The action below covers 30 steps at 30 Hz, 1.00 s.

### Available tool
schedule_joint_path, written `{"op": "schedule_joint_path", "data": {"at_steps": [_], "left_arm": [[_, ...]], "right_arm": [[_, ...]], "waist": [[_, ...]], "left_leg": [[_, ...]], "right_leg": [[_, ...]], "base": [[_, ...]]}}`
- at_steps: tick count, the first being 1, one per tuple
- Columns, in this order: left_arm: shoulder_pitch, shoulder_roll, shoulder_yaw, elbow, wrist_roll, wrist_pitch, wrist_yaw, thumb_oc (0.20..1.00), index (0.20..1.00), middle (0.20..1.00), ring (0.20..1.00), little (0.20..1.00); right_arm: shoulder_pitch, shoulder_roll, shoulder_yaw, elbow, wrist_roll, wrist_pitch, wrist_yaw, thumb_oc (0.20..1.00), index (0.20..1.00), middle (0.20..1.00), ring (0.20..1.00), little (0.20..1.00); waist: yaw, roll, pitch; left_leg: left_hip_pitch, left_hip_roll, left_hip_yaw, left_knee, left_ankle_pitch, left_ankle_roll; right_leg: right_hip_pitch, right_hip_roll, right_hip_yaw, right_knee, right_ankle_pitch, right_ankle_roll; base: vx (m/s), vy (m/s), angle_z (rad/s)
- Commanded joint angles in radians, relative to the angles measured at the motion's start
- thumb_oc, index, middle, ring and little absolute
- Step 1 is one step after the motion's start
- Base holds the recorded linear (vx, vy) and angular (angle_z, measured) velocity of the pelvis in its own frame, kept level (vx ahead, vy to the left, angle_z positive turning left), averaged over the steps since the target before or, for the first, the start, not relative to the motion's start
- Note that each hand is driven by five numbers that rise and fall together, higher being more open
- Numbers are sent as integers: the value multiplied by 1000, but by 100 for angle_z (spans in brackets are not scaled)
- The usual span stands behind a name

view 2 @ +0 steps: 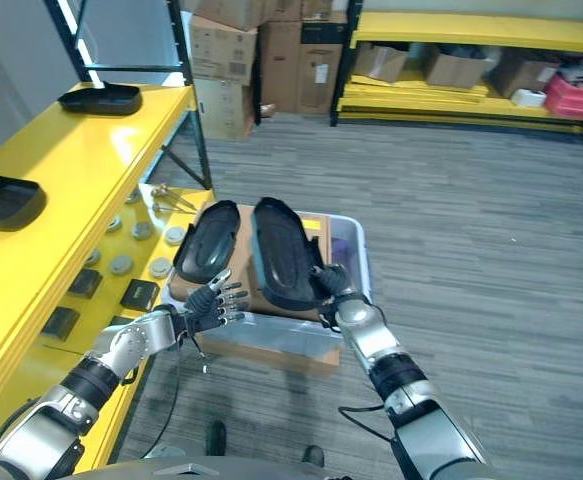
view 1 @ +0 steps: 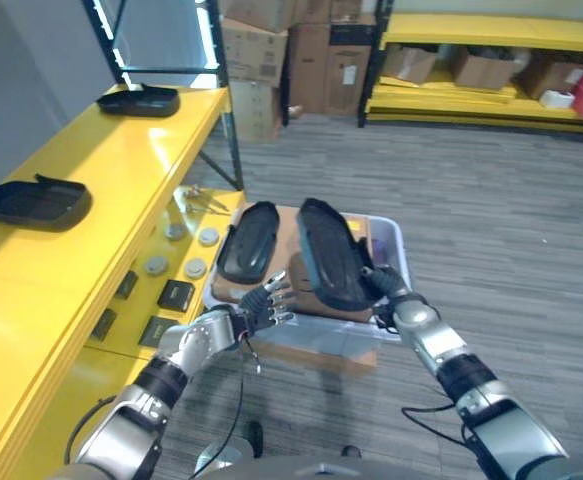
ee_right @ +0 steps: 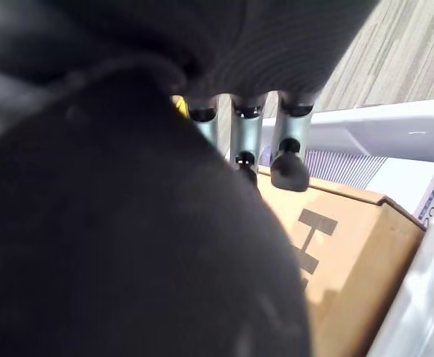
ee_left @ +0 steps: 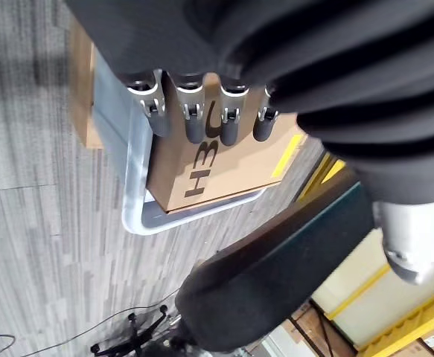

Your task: Move parts from the plastic box to the shelf.

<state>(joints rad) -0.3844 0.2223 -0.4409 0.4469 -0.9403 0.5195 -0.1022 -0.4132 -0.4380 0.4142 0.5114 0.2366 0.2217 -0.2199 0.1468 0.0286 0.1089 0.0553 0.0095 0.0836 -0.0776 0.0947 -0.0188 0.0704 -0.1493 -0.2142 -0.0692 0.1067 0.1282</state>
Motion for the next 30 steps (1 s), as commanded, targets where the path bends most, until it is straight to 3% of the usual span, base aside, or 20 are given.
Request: {"op": "schedule_joint_path", "data": {"at_steps": [1, 8, 15, 23, 30], "left_arm": [[-89, -36, -41, 70, -59, -22, 32, 1000, 1000, 1000, 1000, 1000], [-142, -102, -90, 82, -138, -98, 105, 1000, 1000, 1000, 1000, 1000], [-157, -134, -70, 53, -156, -185, 139, 1000, 1000, 1000, 1000, 1000], [-156, -117, -46, 7, -45, -206, 88, 1000, 1000, 1000, 1000, 1000], [-176, -66, -102, -69, 183, -201, -29, 1000, 1000, 1000, 1000, 1000]], "right_arm": [[-118, 10, 22, 8, -12, -66, 9, 200, 200, 200, 200, 200], [-148, 59, 88, 21, -51, -49, 62, 200, 200, 200, 200, 200], [-155, 98, 131, 36, -84, -31, 82, 200, 200, 200, 200, 200], [-155, 117, 151, 46, -120, -17, 106, 200, 200, 200, 200, 200], [-143, 111, 145, 30, -143, -22, 140, 200, 200, 200, 200, 200]], "waist": [[32, -44, -70], [16, -45, -73], [18, -43, -74], [32, -35, -74], [27, -29, -77]], "left_leg": [[-23, 32, -24, 48, -99, -22], [-19, 36, -13, 51, -105, -29], [-13, 40, -8, 48, -105, -37], [-12, 39, -13, 41, -102, -44], [-4, 37, -12, 33, -102, -43]], "right_leg": [[-14, -63, 41, 88, -94, 85], [-10, -65, 39, 81, -93, 87], [1, -68, 23, 76, -94, 86], [12, -69, -6, 71, -98, 83], [16, -70, -13, 74, -104, 86]], "base": [[17, -22, -3], [8, -16, -8], [5, -4, -1], [0, 0, 0], [0, 0, 0]]}}
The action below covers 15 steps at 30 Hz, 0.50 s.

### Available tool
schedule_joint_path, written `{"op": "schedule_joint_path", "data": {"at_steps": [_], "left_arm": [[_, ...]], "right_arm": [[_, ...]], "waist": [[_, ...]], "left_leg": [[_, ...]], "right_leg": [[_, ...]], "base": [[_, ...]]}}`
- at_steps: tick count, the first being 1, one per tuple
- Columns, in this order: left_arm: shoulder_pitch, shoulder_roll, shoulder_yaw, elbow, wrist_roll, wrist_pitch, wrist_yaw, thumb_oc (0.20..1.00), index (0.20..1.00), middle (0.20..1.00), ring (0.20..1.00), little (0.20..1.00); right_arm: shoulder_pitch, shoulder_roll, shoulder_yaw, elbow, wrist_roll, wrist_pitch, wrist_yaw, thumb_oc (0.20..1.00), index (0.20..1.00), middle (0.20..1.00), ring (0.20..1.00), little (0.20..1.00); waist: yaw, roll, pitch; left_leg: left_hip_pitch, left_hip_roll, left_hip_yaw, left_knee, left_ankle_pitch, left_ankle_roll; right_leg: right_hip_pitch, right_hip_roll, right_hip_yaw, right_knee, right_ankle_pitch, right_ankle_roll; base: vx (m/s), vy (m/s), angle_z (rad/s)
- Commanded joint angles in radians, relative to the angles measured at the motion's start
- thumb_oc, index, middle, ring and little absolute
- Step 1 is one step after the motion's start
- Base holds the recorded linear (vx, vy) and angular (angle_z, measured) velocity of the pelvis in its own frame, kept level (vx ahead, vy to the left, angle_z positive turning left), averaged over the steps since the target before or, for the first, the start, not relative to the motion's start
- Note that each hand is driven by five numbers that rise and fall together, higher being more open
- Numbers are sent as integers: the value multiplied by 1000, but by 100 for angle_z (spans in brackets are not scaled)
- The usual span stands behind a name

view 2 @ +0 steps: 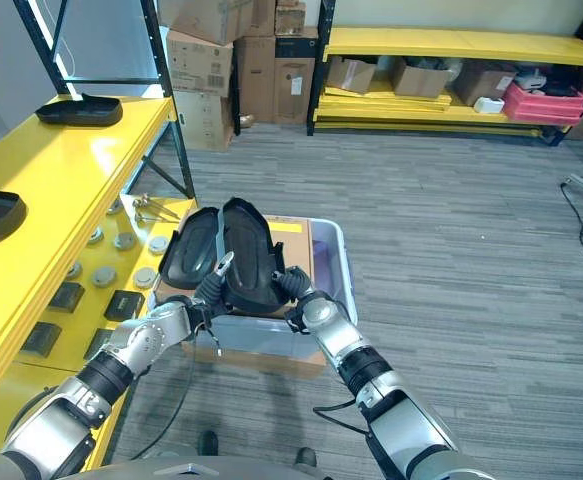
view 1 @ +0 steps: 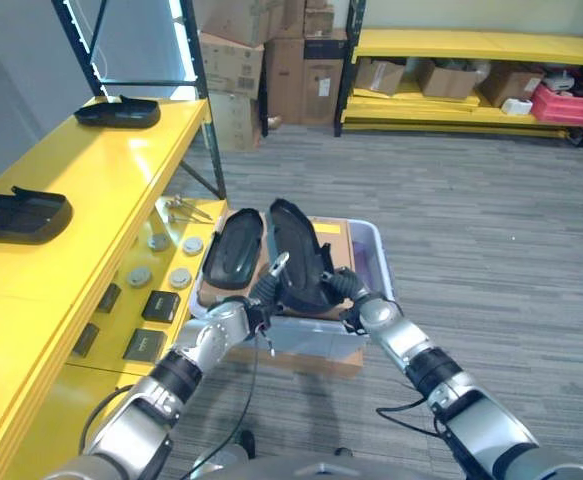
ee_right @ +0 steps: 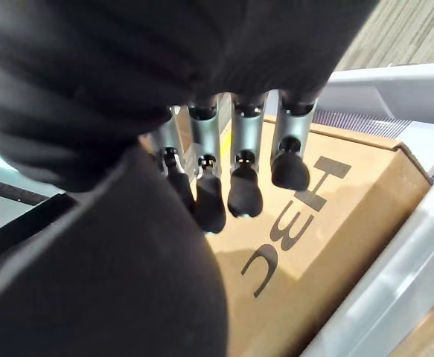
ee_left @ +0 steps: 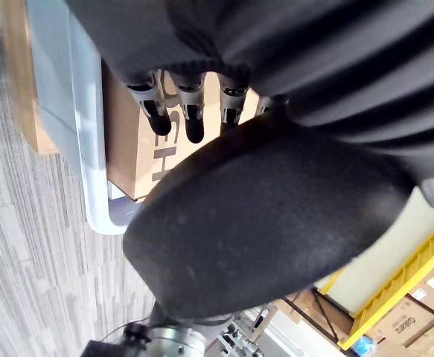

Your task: Move parts from the plastic box to the shelf.

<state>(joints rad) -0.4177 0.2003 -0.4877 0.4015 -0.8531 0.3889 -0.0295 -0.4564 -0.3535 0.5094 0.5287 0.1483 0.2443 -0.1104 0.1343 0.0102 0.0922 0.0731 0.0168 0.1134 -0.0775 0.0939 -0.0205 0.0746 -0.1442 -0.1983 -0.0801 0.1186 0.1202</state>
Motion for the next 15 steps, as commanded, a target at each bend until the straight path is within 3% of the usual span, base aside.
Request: {"op": "schedule_joint_path", "data": {"at_steps": [1, 3, 4, 5, 6, 15], "left_arm": [[-143, -44, -56, -23, 96, -70, -102, 1000, 1000, 1000, 1000, 1000], [-157, -28, -85, -53, 187, -74, -169, 1000, 1000, 1000, 1000, 1000], [-161, -21, -98, -67, 203, -82, -175, 922, 922, 922, 922, 922], [-166, -16, -109, -78, 215, -92, -185, 922, 922, 922, 922, 922], [-179, -4, -133, -125, 196, -76, -165, 200, 200, 200, 200, 200], [-188, 5, -177, -178, 116, -74, -99, 200, 200, 200, 200, 200]], "right_arm": [[-99, 27, 50, 13, -55, -44, 30, 200, 200, 200, 200, 200], [-98, 27, 53, 7, -55, -42, 39, 200, 200, 200, 200, 200], [-97, 27, 53, 6, -58, -43, 45, 200, 200, 200, 200, 200], [-97, 26, 53, 5, -60, -44, 49, 200, 200, 200, 200, 200], [-95, 26, 58, 0, -61, -44, 56, 200, 200, 200, 200, 200], [-107, 36, 78, 10, -67, -44, 63, 200, 200, 200, 200, 200]], "waist": [[40, -10, -61], [35, -8, -63], [33, -7, -63], [31, -6, -63], [26, -4, -64], [20, 2, -65]], "left_leg": [[-22, 30, -41, 33, -101, -41], [-19, 30, -39, 30, -100, -42], [-18, 30, -38, 29, -100, -41], [-17, 31, -37, 28, -100, -41], [-15, 31, -34, 26, -99, -41], [-12, 32, -24, 25, -99, -41]], "right_leg": [[12, -75, -28, 85, -116, 94], [14, -75, -28, 85, -117, 95], [14, -75, -28, 86, -118, 96], [14, -75, -27, 87, -119, 96], [14, -76, -27, 88, -120, 98], [15, -77, -28, 89, -122, 99]], "base": [[0, 0, 0], [19, 6, -3], [19, 9, -4], [15, 14, -7], [14, 13, -9], [5, 5, -6]]}}
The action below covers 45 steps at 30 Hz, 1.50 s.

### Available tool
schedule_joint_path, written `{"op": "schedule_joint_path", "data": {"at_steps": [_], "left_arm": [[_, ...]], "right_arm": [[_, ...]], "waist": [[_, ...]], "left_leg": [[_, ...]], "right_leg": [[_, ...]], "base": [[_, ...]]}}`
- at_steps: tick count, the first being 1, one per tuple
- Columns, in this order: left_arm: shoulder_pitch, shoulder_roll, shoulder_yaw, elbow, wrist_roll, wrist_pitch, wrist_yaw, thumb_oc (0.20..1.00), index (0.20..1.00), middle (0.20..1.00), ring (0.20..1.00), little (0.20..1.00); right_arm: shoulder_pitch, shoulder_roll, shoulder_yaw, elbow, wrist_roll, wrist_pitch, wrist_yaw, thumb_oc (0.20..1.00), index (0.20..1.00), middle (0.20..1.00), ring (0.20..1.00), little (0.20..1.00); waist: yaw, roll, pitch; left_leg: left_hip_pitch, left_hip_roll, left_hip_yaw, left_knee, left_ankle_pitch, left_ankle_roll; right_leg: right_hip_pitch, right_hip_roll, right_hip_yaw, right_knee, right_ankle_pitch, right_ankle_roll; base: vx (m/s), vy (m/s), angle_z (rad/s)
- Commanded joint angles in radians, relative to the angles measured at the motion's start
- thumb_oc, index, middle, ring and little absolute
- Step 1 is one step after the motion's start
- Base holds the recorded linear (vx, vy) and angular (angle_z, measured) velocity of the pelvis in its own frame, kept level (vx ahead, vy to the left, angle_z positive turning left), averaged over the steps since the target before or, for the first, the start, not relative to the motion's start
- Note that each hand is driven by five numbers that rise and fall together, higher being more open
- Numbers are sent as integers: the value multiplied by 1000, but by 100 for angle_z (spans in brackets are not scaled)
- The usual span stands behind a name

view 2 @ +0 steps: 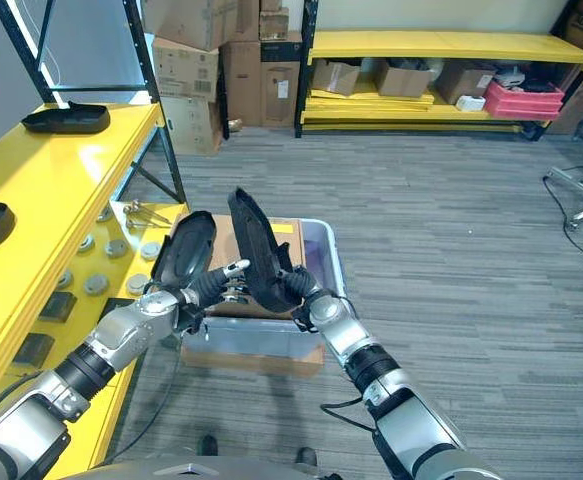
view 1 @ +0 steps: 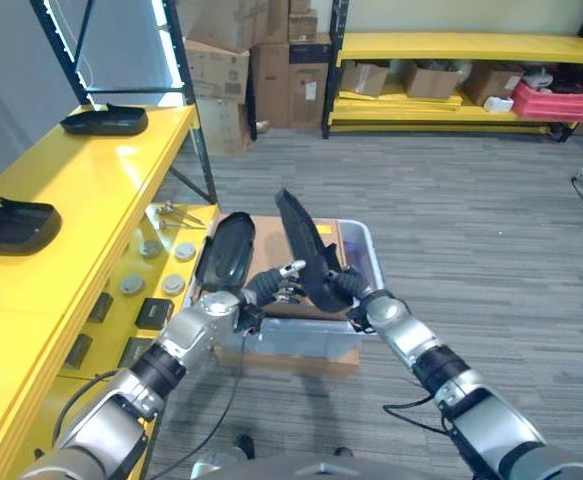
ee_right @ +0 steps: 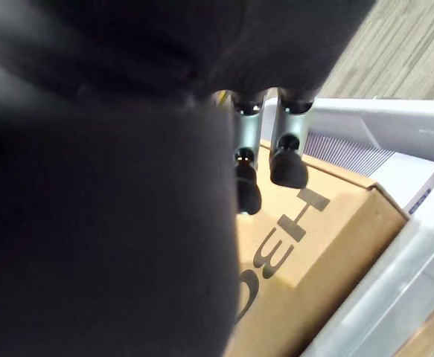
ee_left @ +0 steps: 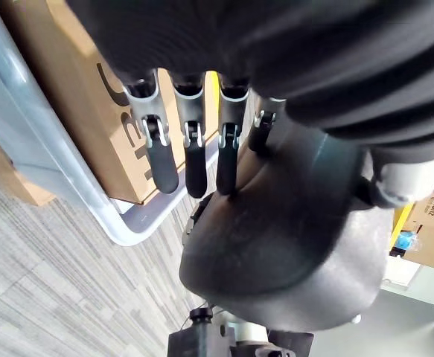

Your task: Move parts from the plastic box to the shelf.

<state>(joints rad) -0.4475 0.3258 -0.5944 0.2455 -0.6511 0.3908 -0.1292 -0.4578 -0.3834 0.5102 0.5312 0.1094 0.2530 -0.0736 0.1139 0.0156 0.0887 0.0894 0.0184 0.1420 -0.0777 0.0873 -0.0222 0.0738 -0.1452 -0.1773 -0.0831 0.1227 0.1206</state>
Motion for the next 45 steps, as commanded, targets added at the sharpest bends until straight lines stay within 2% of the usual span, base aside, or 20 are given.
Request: {"op": "schedule_joint_path", "data": {"at_steps": [1, 4, 5, 6, 9, 15, 20, 26, 29, 31, 32, 38, 40, 45], "left_arm": [[-157, -122, -70, -22, -91, -72, 5, 200, 200, 200, 200, 200], [-147, -128, -76, -11, -82, -68, 31, 200, 200, 200, 200, 200], [-143, -132, -76, -2, -100, -65, 41, 482, 482, 482, 482, 482], [-142, -135, -74, 2, -112, -64, 45, 1000, 1000, 1000, 1000, 1000], [-121, -147, -61, 37, -147, -70, 72, 1000, 1000, 1000, 1000, 1000], [-100, -161, -42, 82, -180, -107, 53, 1000, 1000, 1000, 1000, 1000], [-68, -173, 2, 105, -221, -111, 67, 1000, 1000, 1000, 1000, 1000], [-69, -190, 36, 144, -258, -127, 123, 1000, 1000, 1000, 1000, 1000], [-76, -199, 58, 157, -266, -123, 137, 1000, 1000, 1000, 1000, 1000], [-57, -201, 90, 183, -265, -133, 123, 1000, 1000, 1000, 1000, 1000], [-56, -201, 91, 183, -264, -133, 123, 1000, 1000, 1000, 1000, 1000], [7, -158, 128, 173, -292, -147, 109, 1000, 1000, 1000, 1000, 1000], [54, -129, 157, 162, -300, -144, 90, 1000, 1000, 1000, 1000, 1000], [143, -76, 181, 142, -267, -160, 42, 1000, 1000, 1000, 1000, 1000]], "right_arm": [[-106, 67, 79, 10, -29, -54, 26, 200, 200, 200, 200, 200], [-112, 72, 92, 32, -26, -68, 12, 200, 200, 200, 200, 200], [-113, 74, 94, 36, -25, -69, 8, 200, 200, 200, 200, 200], [-114, 75, 96, 38, -24, -68, 5, 200, 200, 200, 200, 200], [-115, 77, 102, 73, -32, -90, -9, 200, 200, 200, 200, 200], [-106, 69, 103, 104, -32, -130, -10, 200, 200, 200, 200, 200], [-88, 49, 91, 96, -62, -149, 17, 200, 200, 200, 200, 200], [-122, 47, 89, 59, -61, -94, 16, 200, 200, 200, 200, 200], [-140, 58, 80, 57, -29, -48, -37, 200, 200, 200, 200, 200], [-152, 46, 45, 70, 3, -7, -123, 200, 200, 200, 200, 200], [-152, 45, 43, 70, 4, -5, -126, 200, 200, 200, 200, 200], [-146, -38, -36, 66, 11, 23, -165, 200, 200, 200, 200, 200], [-133, -86, -72, 80, -25, 25, -148, 200, 200, 200, 200, 200], [-97, -140, -111, 104, -59, 26, -165, 200, 200, 200, 200, 200]], "waist": [[41, -3, -61], [46, -2, -59], [47, -2, -58], [47, -2, -58], [52, 0, -56], [58, 0, -55], [61, -5, -55], [64, -7, -50], [73, -7, -49], [79, -4, -51], [79, -4, -51], [86, -5, -41], [98, -6, -33], [123, -7, -11]], "left_leg": [[-29, 30, -53, 26, -93, -39], [-31, 31, -53, 27, -91, -41], [-31, 31, -55, 26, -91, -40], [-31, 31, -55, 26, -90, -40], [-30, 32, -54, 25, -89, -41], [-31, 32, -59, 20, -86, -42], [-28, 32, -62, 17, -84, -43], [-21, 31, -71, 12, -80, -45], [-19, 29, -80, 12, -79, -44], [-18, 28, -87, 15, -78, -45], [-18, 28, -87, 15, -78, -45], [-27, 28, -92, 22, -79, -45], [-39, 27, -99, 30, -79, -44], [-67, 20, -118, 51, -78, -40]], "right_leg": [[16, -76, -50, 92, -126, 98], [16, -77, -55, 91, -124, 98], [16, -77, -57, 91, -123, 98], [16, -77, -58, 91, -123, 99], [19, -79, -64, 89, -122, 99], [20, -81, -71, 86, -117, 101], [25, -80, -74, 81, -115, 100], [31, -78, -74, 79, -113, 100], [37, -79, -78, 77, -111, 100], [38, -77, -79, 83, -114, 97], [38, -77, -79, 83, -114, 97], [33, -79, -84, 92, -117, 98], [28, -82, -90, 99, -117, 100], [14, -90, -102, 117, -118, 103]], "base": [[0, 0, 0], [0, 0, 0], [0, 0, 0], [0, 0, 0], [0, 0, 0], [0, 0, 0], [0, 0, 0], [0, 0, 0], [50, 0, 0], [118, 34, 2], [87, 35, 3], [52, 32, 0], [53, 53, 1], [19, 60, 6]]}}
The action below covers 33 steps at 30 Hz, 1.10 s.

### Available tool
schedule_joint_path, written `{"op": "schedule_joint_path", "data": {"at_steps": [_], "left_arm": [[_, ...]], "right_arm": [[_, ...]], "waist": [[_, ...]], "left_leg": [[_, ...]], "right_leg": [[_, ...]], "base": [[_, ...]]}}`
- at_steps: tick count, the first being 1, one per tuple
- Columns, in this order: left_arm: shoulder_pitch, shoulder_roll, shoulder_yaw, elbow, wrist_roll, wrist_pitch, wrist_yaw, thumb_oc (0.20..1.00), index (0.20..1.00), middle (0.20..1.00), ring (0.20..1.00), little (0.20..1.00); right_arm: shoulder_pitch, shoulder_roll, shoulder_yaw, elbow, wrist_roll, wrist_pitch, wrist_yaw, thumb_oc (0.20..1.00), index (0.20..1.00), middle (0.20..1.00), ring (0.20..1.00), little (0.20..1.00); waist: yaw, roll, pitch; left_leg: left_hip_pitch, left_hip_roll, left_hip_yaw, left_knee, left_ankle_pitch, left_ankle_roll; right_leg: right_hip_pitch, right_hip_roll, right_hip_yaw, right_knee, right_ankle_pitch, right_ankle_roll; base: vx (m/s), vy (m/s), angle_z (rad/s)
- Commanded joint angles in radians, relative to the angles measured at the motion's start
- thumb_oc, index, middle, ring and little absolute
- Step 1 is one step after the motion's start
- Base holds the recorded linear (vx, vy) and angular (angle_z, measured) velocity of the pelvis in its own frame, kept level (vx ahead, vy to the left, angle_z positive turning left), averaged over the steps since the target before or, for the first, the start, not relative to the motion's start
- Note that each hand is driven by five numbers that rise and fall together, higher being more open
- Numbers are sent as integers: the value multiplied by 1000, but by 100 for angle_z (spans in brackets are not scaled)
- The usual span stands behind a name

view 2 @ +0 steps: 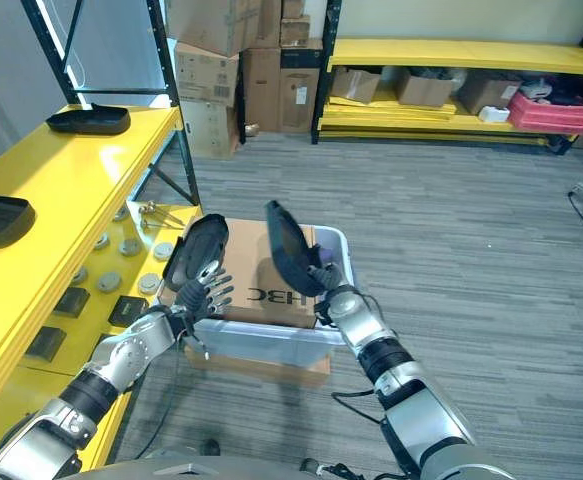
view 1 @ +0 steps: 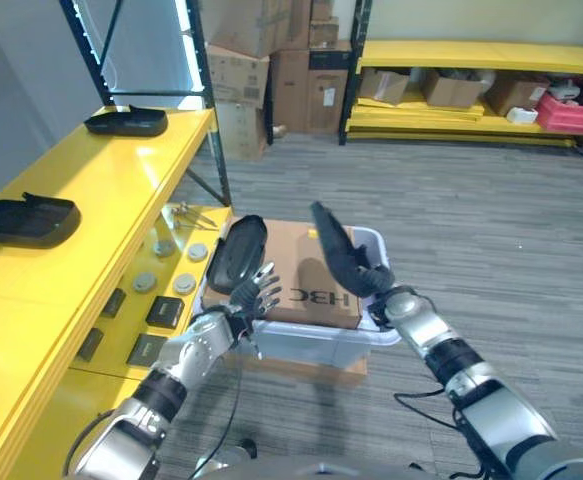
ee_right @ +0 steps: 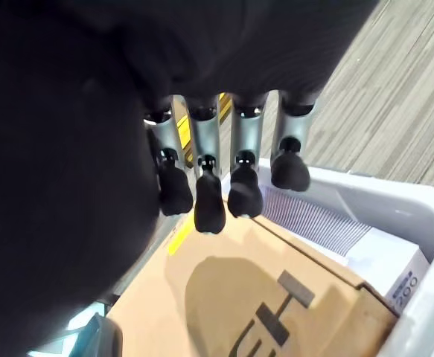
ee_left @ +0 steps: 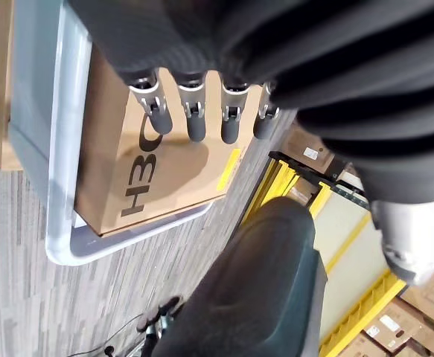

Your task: Move parts from the plastic box to the shelf.

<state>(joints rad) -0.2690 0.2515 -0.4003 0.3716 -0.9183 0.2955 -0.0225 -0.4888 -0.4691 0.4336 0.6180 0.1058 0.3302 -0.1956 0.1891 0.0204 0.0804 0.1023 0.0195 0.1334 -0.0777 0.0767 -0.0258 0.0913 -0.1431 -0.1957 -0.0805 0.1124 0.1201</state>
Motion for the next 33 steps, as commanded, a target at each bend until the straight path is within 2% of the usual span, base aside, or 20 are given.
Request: {"op": "schedule_joint_path", "data": {"at_steps": [1, 2, 5, 11, 13, 14, 16, 17, 24, 25, 33], "left_arm": [[0, 25, -7, -4, 3, -66, -96, 1000, 1000, 1000, 1000, 1000], [40, 59, 2, -31, -17, -59, -124, 1000, 1000, 1000, 1000, 1000], [77, 94, 15, -48, -27, -53, -158, 1000, 1000, 1000, 1000, 1000], [125, 186, 32, -51, -16, -109, -261, 1000, 1000, 1000, 1000, 1000], [129, 190, 34, -51, -17, -116, -266, 1000, 1000, 1000, 1000, 1000], [157, 211, 43, -65, -34, -121, -280, 1000, 1000, 1000, 1000, 1000], [161, 224, 43, -61, -31, -132, -297, 1000, 1000, 1000, 1000, 1000], [152, 235, 34, -43, -25, -159, -316, 1000, 1000, 1000, 1000, 1000], [133, 248, 22, 15, -28, -213, -355, 1000, 1000, 1000, 1000, 1000], [135, 254, 20, 18, -28, -222, -357, 1000, 1000, 1000, 1000, 1000], [147, 263, 21, 26, -13, -230, -392, 1000, 1000, 1000, 1000, 1000]], "right_arm": [[-57, -79, -52, 28, -60, -52, -54, 200, 200, 200, 200, 200], [-50, -111, -78, 51, -57, -57, -67, 200, 200, 200, 200, 200], [-45, -136, -93, 85, -48, -63, -84, 200, 200, 200, 200, 200], [-81, -182, -83, 240, 24, -115, -143, 200, 200, 200, 200, 200], [-81, -183, -81, 248, 32, -116, -146, 200, 200, 200, 200, 200], [-70, -182, -78, 294, 66, -145, -164, 200, 200, 200, 200, 200], [-75, -179, -78, 325, 77, -166, -174, 200, 200, 200, 200, 200], [-97, -180, -71, 367, 87, -194, -185, 200, 200, 200, 200, 200], [-152, -194, -49, 425, 139, -207, -195, 200, 200, 200, 200, 200], [-153, -194, -56, 429, 160, -207, -207, 1000, 1000, 1000, 1000, 1000], [-146, -189, -106, 473, 220, -253, -215, 1000, 1000, 1000, 1000, 1000]], "waist": [[62, -10, 14], [82, -8, 36], [102, -11, 59], [160, -36, 160], [163, -39, 165], [182, -50, 187], [191, -55, 200], [200, -60, 220], [218, -78, 260], [221, -86, 266], [232, -93, 267]], "left_leg": [[-101, 14, -121, 61, -65, -33], [-129, 7, -139, 72, -61, -27], [-157, -1, -158, 85, -60, -22], [-247, -20, -214, 131, -54, -3], [-252, -21, -219, 133, -54, -2], [-268, -26, -238, 136, -52, 6], [-287, -28, -246, 140, -50, 11], [-319, -31, -258, 148, -45, 17], [-380, -45, -288, 152, -31, 34], [-391, -47, -294, 156, -30, 37], [-395, -52, -302, 141, -30, 43]], "right_leg": [[-17, -95, -89, 124, -106, 105], [-34, -98, -97, 132, -101, 106], [-50, -101, -104, 140, -99, 107], [-108, -98, -110, 168, -91, 102], [-111, -97, -111, 169, -90, 101], [-119, -88, -108, 171, -87, 99], [-136, -84, -108, 177, -86, 99], [-166, -81, -109, 188, -82, 98], [-231, -64, -104, 204, -70, 96], [-242, -62, -101, 208, -67, 97], [-254, -57, -103, 207, -69, 98]], "base": [[-109, 82, 22], [-127, 74, 35], [-76, 27, 26], [-134, -64, 22], [-36, -86, 21], [-29, -93, 16], [-115, -107, 14], [-185, -91, 18], [-97, -59, 9], [-28, -60, 6], [-2, -21, 8]]}}
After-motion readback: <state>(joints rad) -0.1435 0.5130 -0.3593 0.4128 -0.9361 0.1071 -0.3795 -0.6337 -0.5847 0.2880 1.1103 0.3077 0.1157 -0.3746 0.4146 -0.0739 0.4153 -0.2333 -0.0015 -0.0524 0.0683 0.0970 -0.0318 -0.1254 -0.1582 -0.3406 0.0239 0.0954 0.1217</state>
